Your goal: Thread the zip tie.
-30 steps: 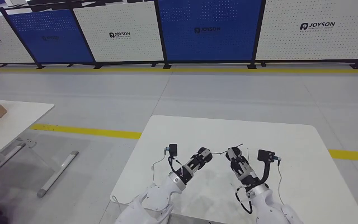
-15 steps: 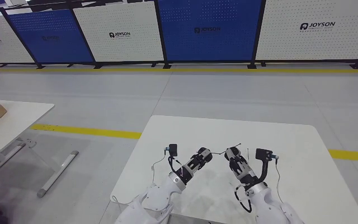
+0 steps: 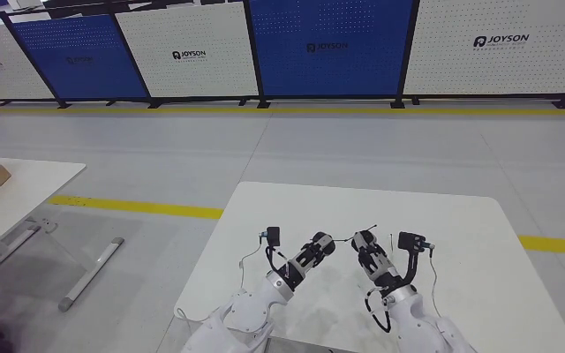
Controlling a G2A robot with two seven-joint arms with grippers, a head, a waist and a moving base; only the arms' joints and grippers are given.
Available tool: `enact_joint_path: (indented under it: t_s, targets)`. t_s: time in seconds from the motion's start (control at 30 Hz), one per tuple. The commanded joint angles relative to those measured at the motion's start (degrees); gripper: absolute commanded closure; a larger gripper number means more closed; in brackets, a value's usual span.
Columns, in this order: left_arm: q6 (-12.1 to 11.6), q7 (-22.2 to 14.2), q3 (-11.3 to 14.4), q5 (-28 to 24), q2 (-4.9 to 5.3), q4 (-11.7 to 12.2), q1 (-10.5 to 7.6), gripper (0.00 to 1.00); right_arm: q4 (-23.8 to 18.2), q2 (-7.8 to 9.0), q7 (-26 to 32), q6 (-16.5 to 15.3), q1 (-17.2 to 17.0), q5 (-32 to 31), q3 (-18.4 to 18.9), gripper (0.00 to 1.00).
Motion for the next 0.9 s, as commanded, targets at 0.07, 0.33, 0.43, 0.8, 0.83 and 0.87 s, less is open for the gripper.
enact_joint_path:
  t_s: [0.07,0.33,0.43,0.8,0.83,0.87]
  targets:
    - [0.2,0.3,0.2,1.1,-0.06,0.0,-0.17,1.00,-0.9,0.03,-0.9,-0.6,-0.8,0.2,0.9,1.00]
    - [0.2,0.7,0.4,1.6,-0.21,0.2,-0.33,1.00,-1.9,0.06,-1.7,-0.8,-2.0,-0.6,1.8,1.00]
    - [0.2,0.7,0.4,1.6,-0.21,0.2,-0.33,1.00,-1.9,0.06,-1.7,-0.8,-2.0,-0.6,1.8,1.00]
    - [0.2,0.7,0.4,1.6,-0.21,0.2,-0.33,1.00,-1.5,-0.14,-1.0,-1.1,-2.4,-0.2,1.7,1.00]
    - [0.2,0.7,0.4,1.6,-0.21,0.2,-0.33,1.00,-1.5,-0.16,-1.0,-1.2,-2.4,-0.1,1.7,1.00]
    - [0.2,0.7,0.4,1.6,-0.21,0.2,-0.33,1.00,-1.4,-0.20,-1.1,-1.4,-2.4,0.0,1.7,1.00]
